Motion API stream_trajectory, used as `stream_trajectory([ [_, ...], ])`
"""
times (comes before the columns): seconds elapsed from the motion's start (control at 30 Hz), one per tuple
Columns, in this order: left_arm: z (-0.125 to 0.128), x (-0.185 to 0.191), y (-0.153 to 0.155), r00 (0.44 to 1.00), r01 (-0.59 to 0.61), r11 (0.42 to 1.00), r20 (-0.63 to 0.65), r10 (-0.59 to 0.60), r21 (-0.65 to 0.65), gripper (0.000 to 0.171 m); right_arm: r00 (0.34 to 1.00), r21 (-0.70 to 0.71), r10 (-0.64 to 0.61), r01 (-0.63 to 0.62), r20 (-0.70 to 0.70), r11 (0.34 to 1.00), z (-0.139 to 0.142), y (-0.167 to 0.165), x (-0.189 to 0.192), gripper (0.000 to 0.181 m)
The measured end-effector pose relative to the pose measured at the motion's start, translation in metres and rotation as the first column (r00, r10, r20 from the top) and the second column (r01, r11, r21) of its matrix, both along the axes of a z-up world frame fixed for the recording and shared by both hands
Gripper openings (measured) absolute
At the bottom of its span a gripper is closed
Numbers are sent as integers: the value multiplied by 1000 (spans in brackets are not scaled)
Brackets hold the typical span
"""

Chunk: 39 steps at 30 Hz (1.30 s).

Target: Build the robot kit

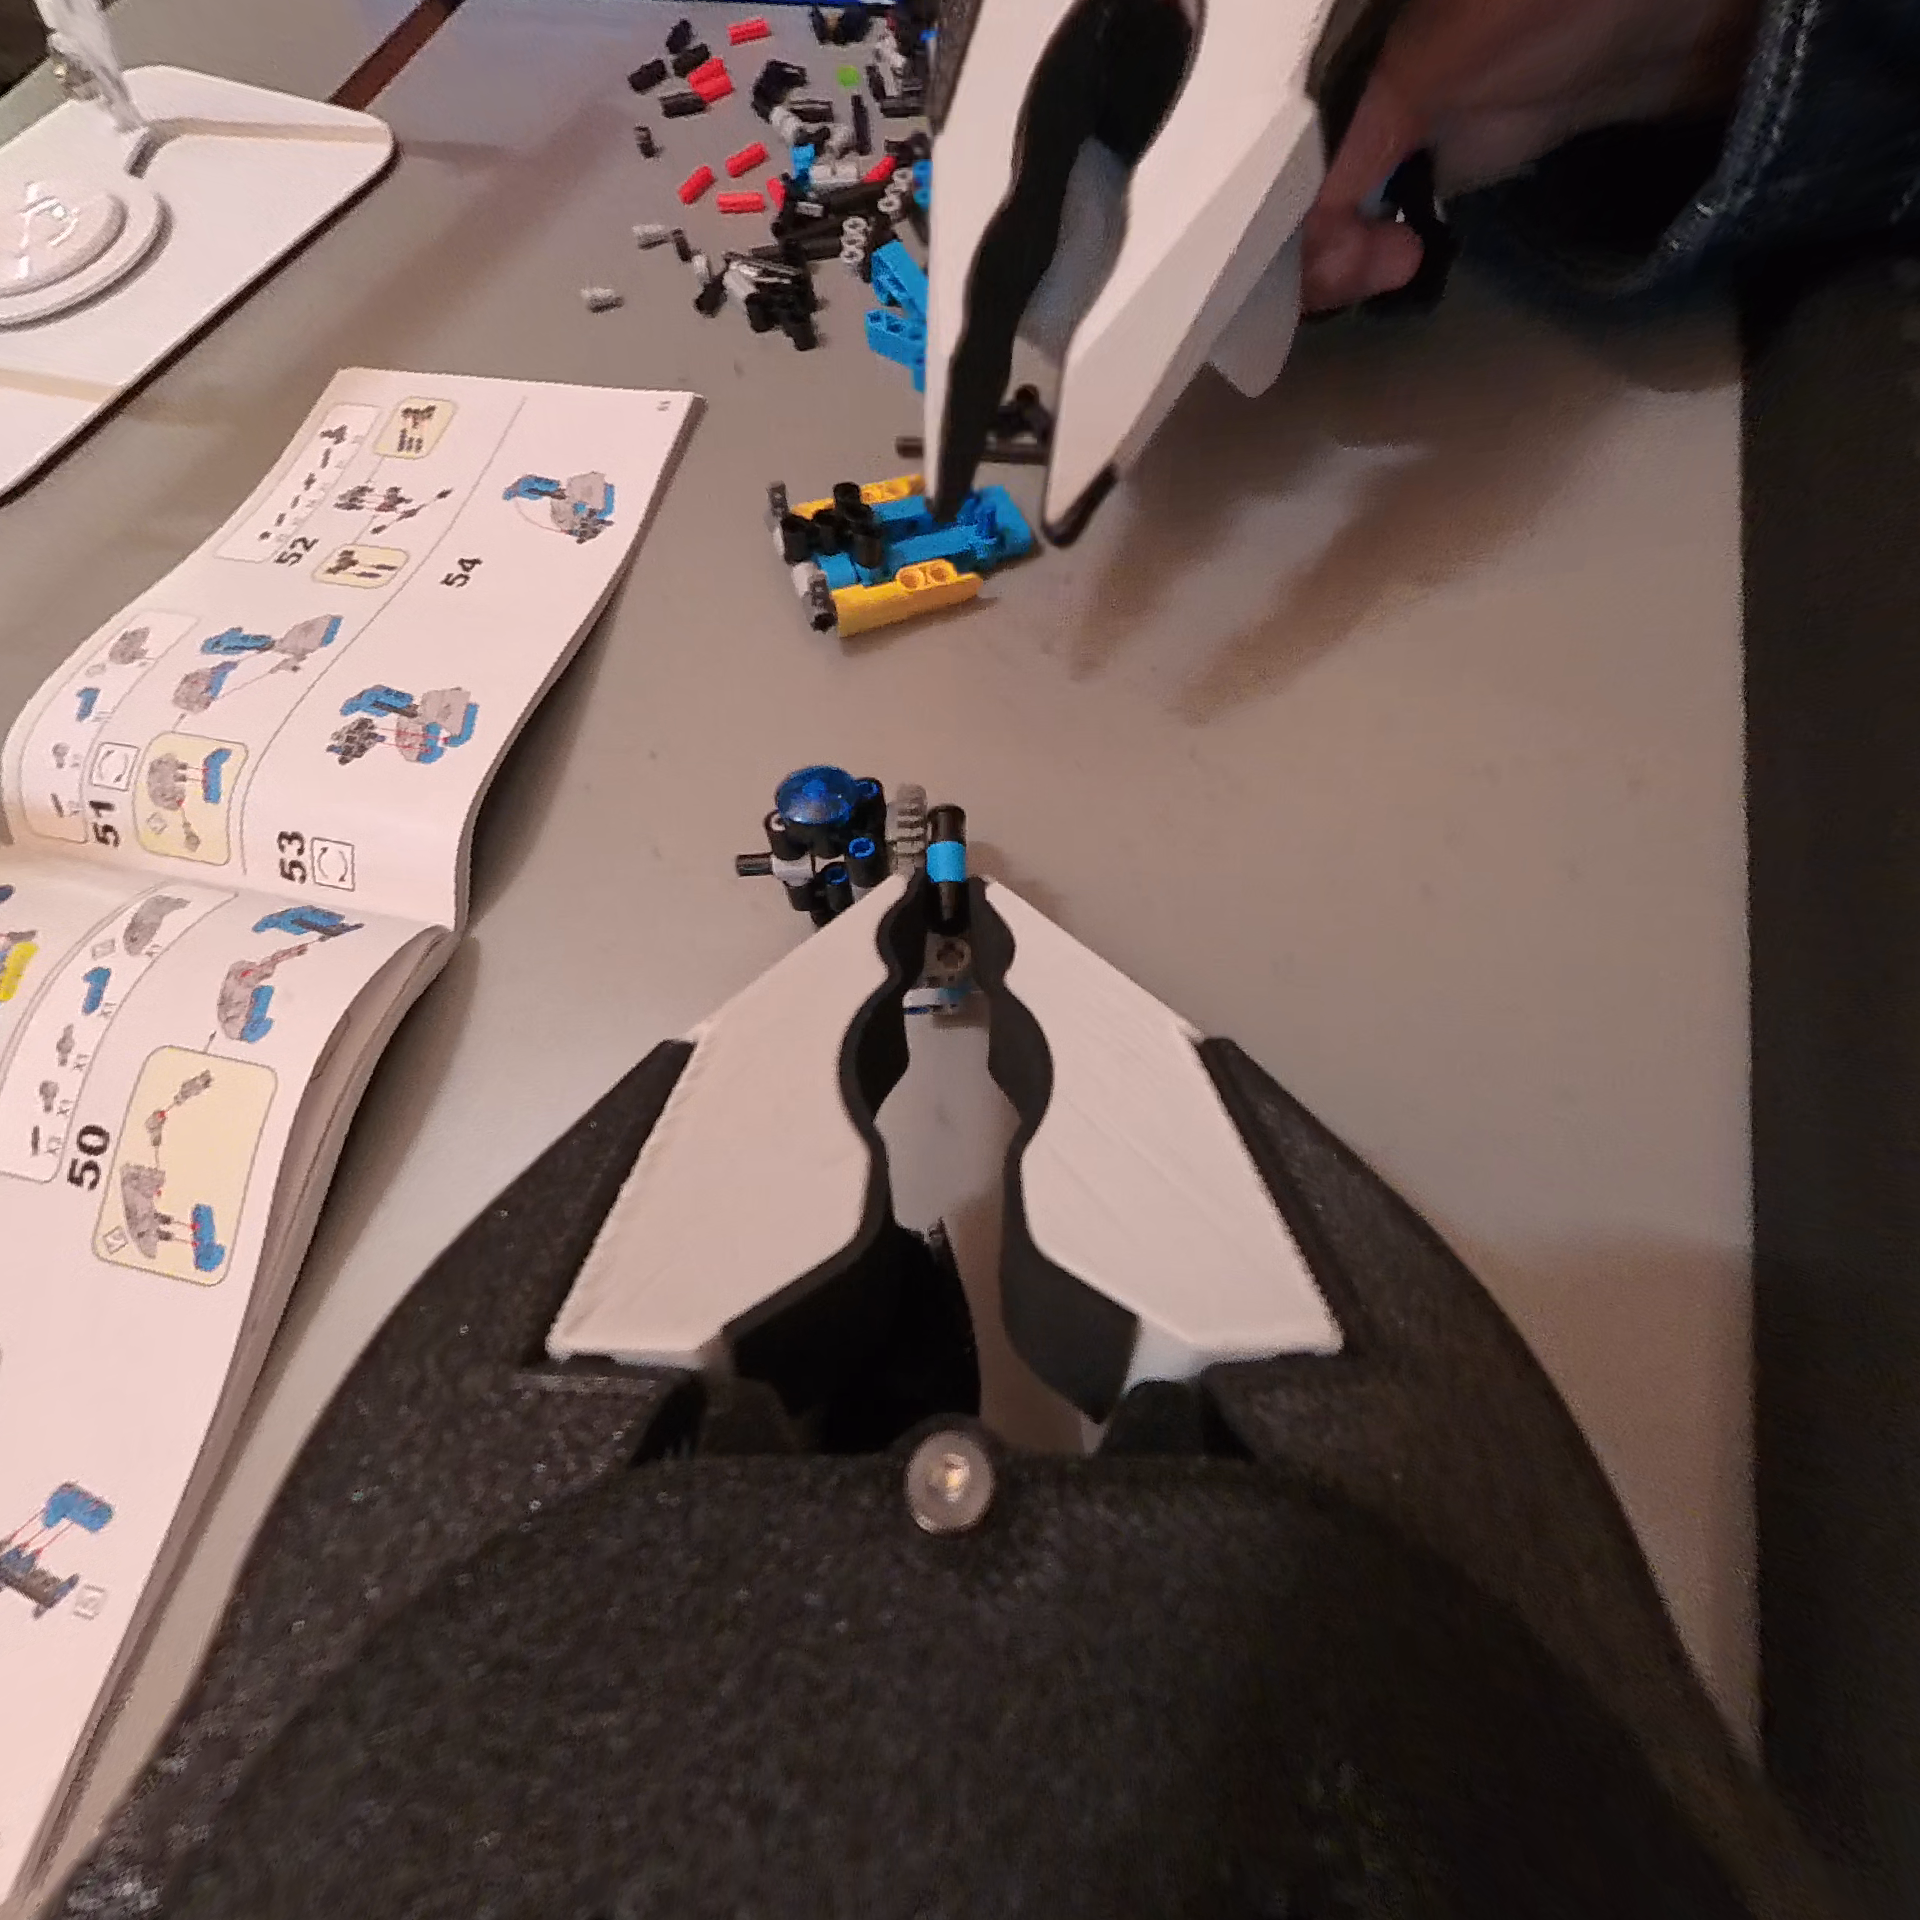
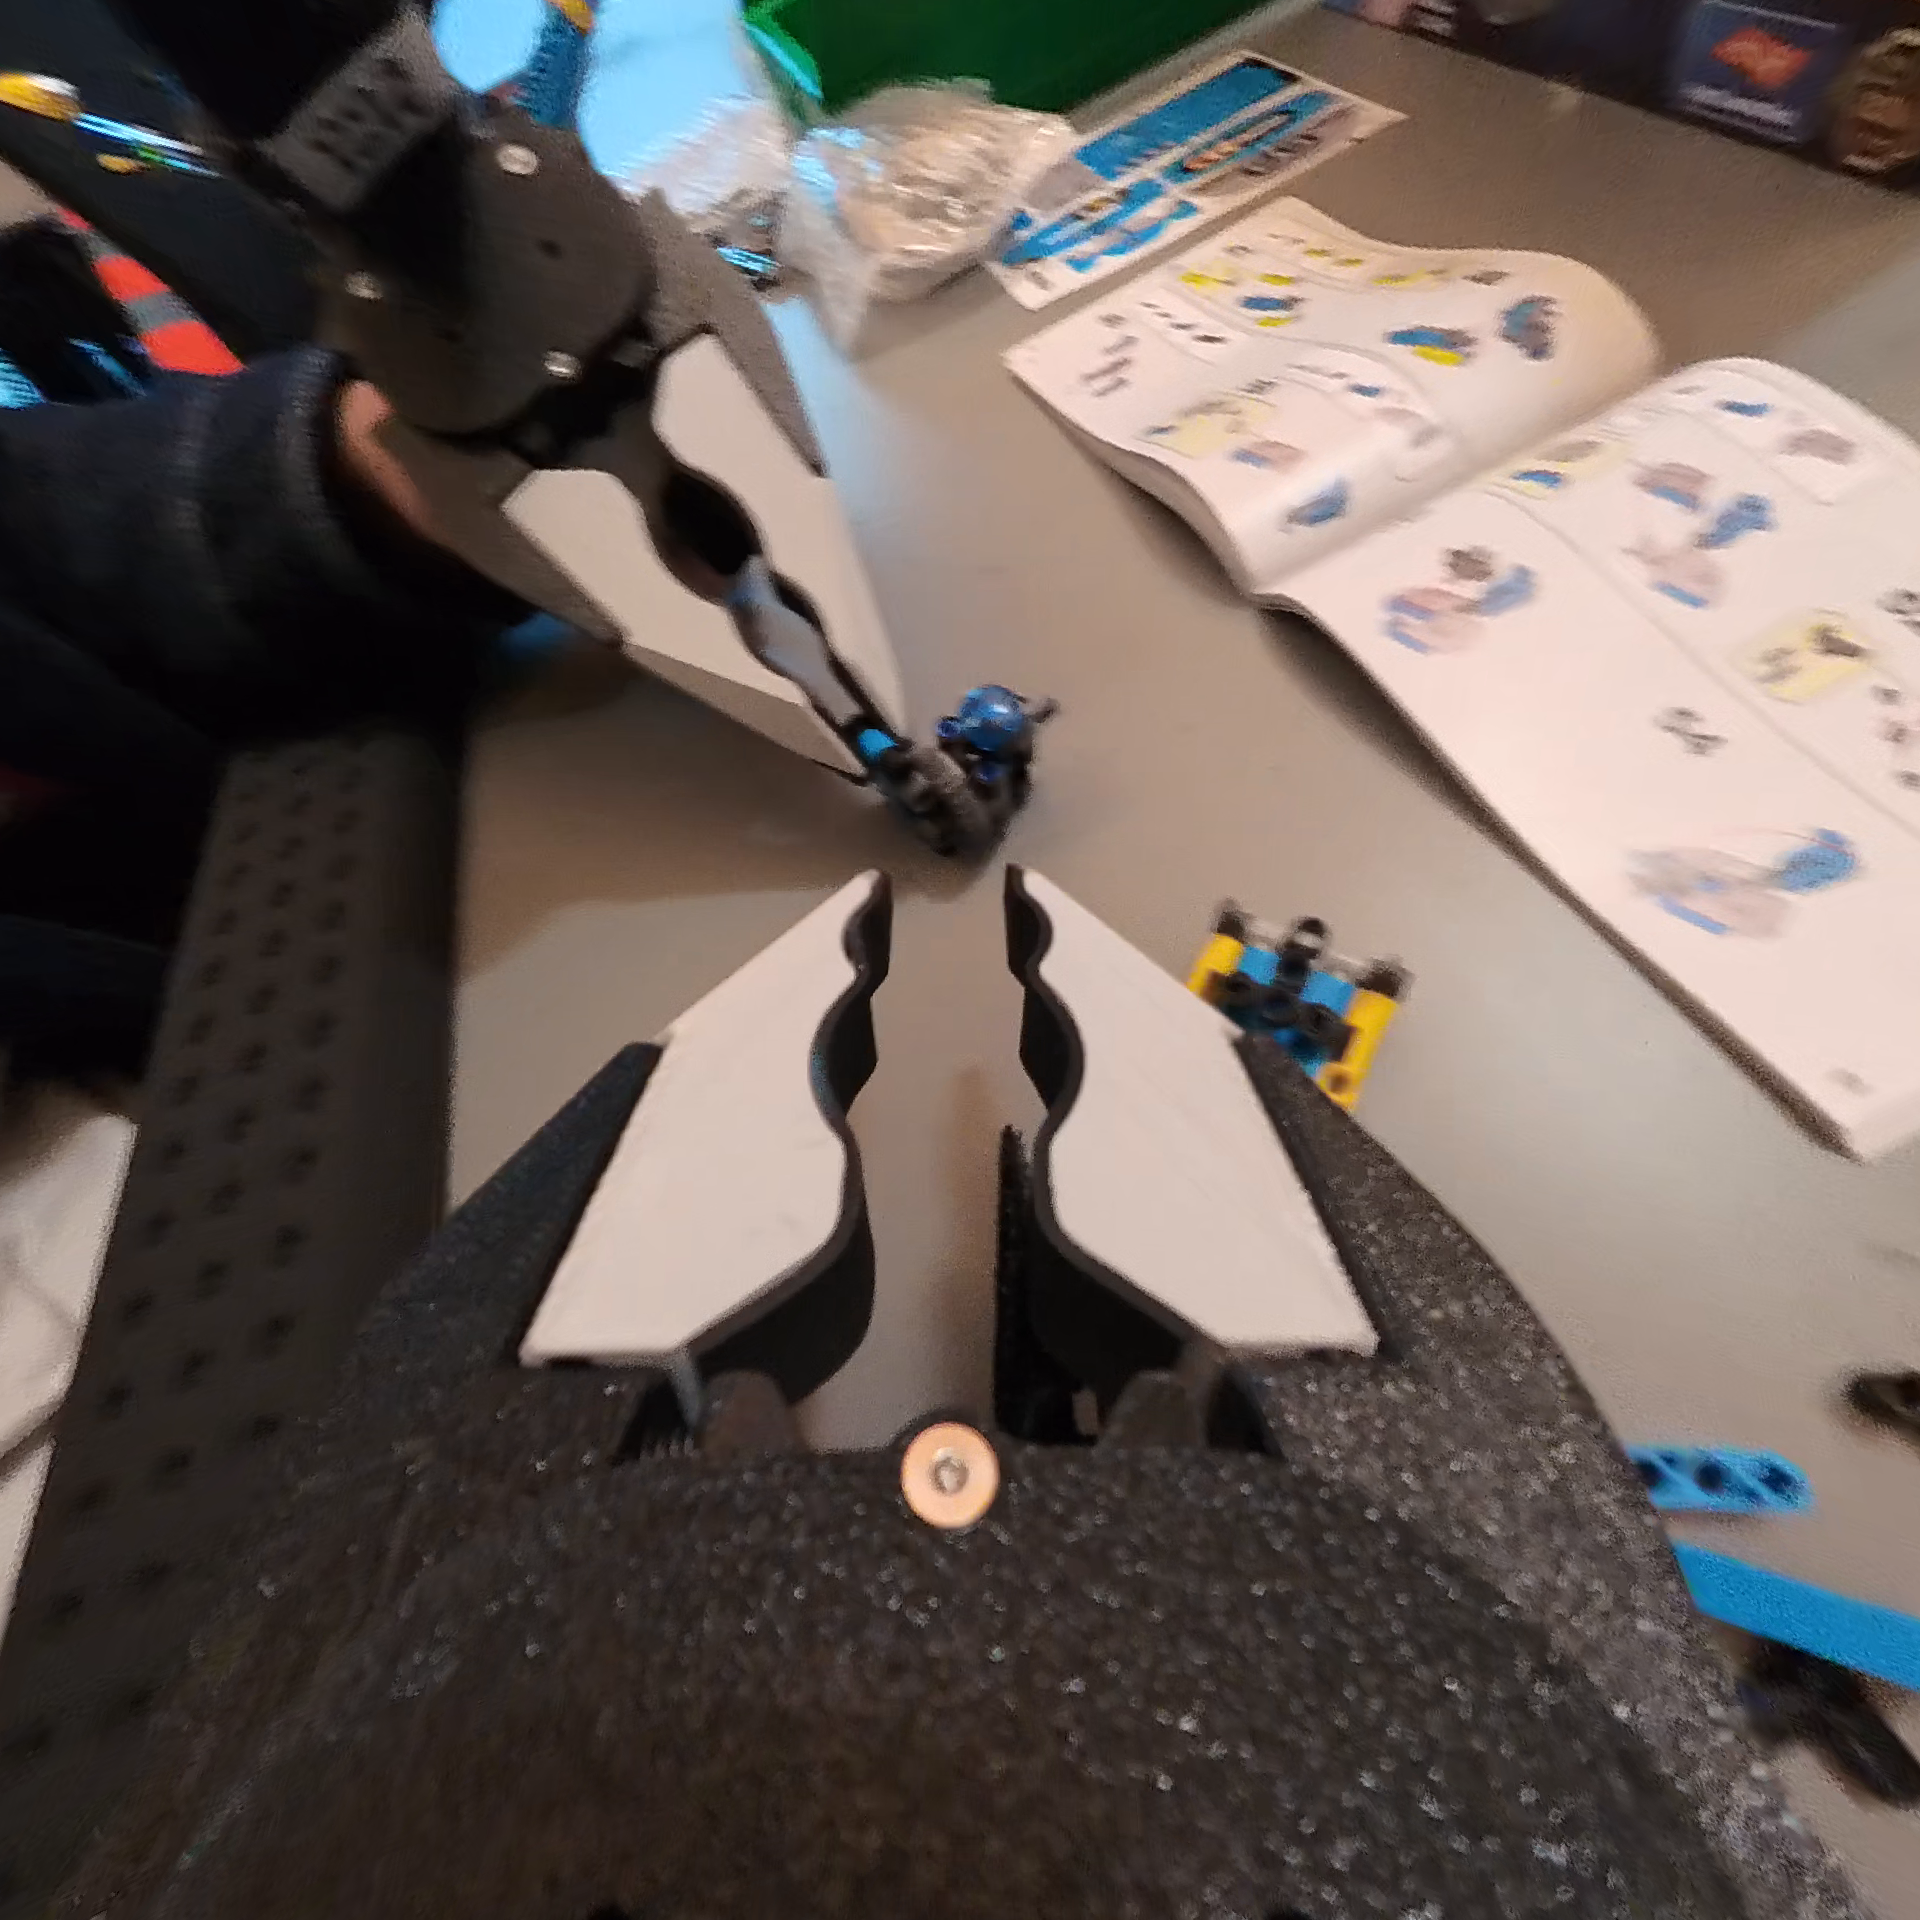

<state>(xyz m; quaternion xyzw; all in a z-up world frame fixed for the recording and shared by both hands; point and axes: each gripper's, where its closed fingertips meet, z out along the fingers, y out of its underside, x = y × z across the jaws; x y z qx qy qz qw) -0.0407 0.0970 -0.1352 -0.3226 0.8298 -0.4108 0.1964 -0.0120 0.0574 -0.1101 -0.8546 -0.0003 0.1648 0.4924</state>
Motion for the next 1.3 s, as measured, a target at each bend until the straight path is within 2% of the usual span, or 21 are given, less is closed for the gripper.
stream_trajectory([
  [0.07, 3, -1, -2, 1000, 9, 999, -5, -9, -42, 7, 999, 14, 40, -40, -27, 999, 2, 2, -12, 21],
  [0.13, 29, -5, -16, 997, 70, 972, 49, -61, -223, 7, 997, 24, 69, -69, -21, 997, 3, 3, -20, 21],
  [0.2, 72, -18, -32, 980, 189, 874, 143, -138, -448, 7, 996, 103, 83, -84, 16, 991, 17, 3, -24, 20],
  [0.27, 101, -26, -35, 967, 247, 780, 205, -155, -576, 7, 995, 221, 99, -101, 21, 970, 42, 0, -29, 19],
  [0.37, 125, -34, -29, 954, 293, 674, 257, -156, -678, 6, 993, 338, 120, -114, 5, 934, 70, -6, -34, 19],
  [0.5, 135, -33, -20, 957, 286, 603, 253, -141, -745, 6, 987, 419, 154, -120, -50, 900, 90, -12, -39, 17],
  [1.3, 135, -36, -23, 953, 299, 606, 260, -154, -737, 7, 988, 399, 157, -139, -11, 906, 83, -10, -42, 14],
])
